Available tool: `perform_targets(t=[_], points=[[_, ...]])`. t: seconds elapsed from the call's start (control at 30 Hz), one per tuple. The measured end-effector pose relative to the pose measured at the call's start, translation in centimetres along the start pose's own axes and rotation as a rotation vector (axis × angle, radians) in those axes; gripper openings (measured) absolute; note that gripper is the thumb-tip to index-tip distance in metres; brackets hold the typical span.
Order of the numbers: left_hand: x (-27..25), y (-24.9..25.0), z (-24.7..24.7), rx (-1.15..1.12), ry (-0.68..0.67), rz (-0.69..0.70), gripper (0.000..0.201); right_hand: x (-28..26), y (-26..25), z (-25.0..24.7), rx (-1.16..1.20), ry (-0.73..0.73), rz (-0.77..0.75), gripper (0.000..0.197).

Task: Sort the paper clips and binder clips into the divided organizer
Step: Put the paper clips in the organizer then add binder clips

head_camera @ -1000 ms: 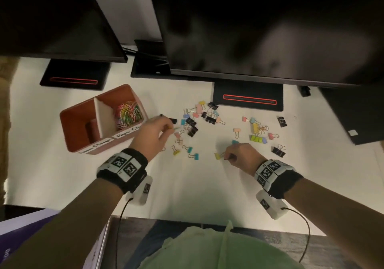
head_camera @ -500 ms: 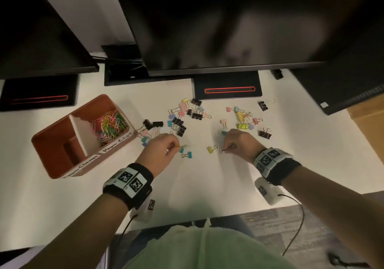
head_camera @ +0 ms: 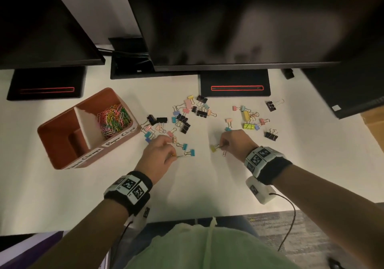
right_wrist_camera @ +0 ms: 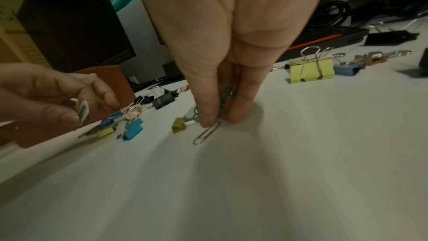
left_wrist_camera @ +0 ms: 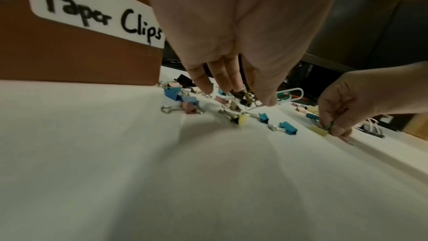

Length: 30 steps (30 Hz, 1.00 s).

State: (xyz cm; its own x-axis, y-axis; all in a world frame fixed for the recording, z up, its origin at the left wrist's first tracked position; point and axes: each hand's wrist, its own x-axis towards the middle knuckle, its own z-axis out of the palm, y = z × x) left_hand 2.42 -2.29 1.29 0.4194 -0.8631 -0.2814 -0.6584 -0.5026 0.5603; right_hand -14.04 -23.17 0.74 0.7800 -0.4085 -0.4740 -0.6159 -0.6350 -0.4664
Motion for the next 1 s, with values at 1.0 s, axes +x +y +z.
perform_targets(t=[1.0], points=[[-0.7, -1.7, 0.4, -0.072, -0.020, -0.015, 0.008, -1.3, 0.4, 0.3, -0.245, -0.211, -0.196, 0.007]])
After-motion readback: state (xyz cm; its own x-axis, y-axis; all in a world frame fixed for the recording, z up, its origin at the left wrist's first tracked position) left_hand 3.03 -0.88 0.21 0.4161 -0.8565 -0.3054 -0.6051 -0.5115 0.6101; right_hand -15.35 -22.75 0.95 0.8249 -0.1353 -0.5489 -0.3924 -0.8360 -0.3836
